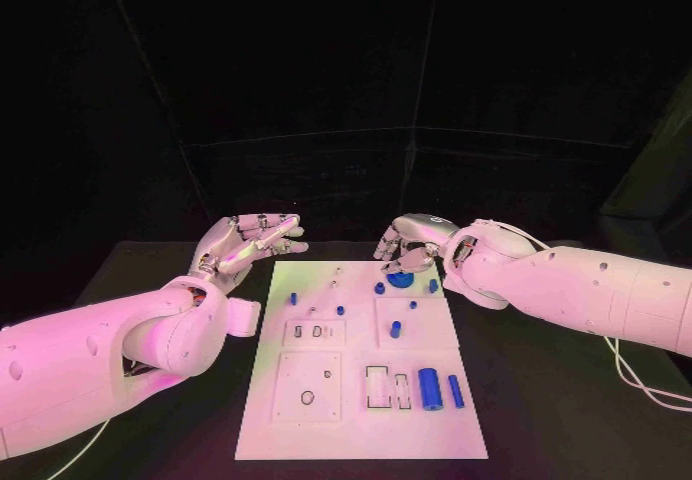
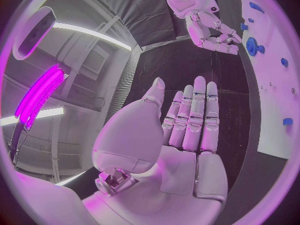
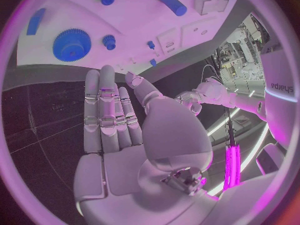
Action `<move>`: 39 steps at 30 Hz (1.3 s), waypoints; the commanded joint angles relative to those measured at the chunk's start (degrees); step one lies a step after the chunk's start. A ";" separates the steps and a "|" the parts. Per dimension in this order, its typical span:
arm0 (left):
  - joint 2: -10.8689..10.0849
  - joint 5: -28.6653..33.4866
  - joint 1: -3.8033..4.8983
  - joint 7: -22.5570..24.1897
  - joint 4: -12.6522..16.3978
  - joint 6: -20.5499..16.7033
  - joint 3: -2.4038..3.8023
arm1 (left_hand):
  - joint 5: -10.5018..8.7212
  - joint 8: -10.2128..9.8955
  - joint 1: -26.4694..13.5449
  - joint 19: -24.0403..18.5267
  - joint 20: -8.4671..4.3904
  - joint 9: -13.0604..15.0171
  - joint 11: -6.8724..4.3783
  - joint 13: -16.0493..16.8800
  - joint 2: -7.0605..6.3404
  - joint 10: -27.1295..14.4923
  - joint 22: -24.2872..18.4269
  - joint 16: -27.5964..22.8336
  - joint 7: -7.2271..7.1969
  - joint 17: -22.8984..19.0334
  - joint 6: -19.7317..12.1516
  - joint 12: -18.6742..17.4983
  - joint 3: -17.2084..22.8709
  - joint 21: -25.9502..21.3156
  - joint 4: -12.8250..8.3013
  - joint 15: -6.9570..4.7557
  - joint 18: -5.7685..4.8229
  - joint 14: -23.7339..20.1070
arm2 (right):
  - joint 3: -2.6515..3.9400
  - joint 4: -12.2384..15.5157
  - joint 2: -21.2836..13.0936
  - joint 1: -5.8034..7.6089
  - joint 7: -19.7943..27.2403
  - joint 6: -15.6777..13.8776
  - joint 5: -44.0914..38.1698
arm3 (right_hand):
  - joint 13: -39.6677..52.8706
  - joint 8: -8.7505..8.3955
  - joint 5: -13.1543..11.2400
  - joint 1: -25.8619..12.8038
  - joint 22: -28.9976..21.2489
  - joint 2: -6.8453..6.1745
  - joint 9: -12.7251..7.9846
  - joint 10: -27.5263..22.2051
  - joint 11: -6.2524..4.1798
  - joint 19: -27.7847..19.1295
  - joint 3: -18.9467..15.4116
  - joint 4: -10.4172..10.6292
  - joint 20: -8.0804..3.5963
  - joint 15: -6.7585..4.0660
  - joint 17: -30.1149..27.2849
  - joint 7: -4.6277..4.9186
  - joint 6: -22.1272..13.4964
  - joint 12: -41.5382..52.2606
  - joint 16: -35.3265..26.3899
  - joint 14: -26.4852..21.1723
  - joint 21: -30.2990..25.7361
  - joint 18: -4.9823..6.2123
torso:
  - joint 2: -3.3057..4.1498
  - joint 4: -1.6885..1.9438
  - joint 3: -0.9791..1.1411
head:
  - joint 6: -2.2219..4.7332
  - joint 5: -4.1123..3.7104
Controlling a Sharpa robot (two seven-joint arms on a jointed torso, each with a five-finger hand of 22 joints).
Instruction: Assemble the parts on the task board
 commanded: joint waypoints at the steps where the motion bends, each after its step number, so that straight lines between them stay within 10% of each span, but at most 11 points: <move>1: -0.07 -1.51 0.08 0.42 0.66 1.46 0.05 | -0.10 -0.38 -0.05 0.45 -0.07 -0.07 0.18 -0.08 0.45 0.35 -0.09 -0.32 0.02 0.08 0.54 -0.29 0.03 -0.40 -0.35 -0.06 0.78 0.35 | 0.13 0.45 0.08 0.14 -5.56 3.54 -9.63 | 0.10 -0.46 -2.65 -0.88 0.12 -0.23 -0.04 -0.30 -0.49 0.76 0.33 0.20 -0.02 -0.30 1.37 -0.50 -0.26 -0.06 2.16 2.86 0.51 0.35 | 1.26 0.56 -0.17 | 0.17 -0.11; 21: -0.10 -1.55 0.07 0.00 0.86 1.32 0.05 | -0.12 -0.80 -0.49 0.72 0.05 -0.12 0.49 -0.17 0.46 -0.13 -0.63 -1.83 0.29 0.49 0.39 -1.56 0.02 -1.27 -1.14 0.20 0.71 0.41 | 0.38 2.53 -0.16 0.17 -8.31 7.76 -13.76 | 0.14 -0.65 -3.99 -2.47 2.58 -0.89 0.01 -2.31 -0.61 4.23 2.37 1.25 -0.34 -0.63 11.02 -1.23 -0.82 0.07 18.31 2.19 6.38 0.25 | 3.08 0.86 -0.35 | 0.87 -0.63; 39: -0.11 -0.72 0.07 -0.18 0.76 1.09 0.05 | -0.12 -0.91 -1.06 0.96 0.37 -0.18 1.20 -0.27 0.30 -2.06 -1.21 -3.36 1.02 0.99 -1.35 -2.88 -0.14 -2.21 -2.04 0.68 0.65 0.44 | 0.37 1.91 0.49 0.16 -8.22 9.55 -13.79 | 0.11 -0.55 -5.82 -1.65 11.55 1.14 0.05 -0.91 -0.74 6.60 6.35 1.97 -0.26 -0.72 18.57 -1.14 -0.59 0.45 28.25 1.28 14.19 -0.83 | 3.73 0.82 -0.46 | -0.26 -0.63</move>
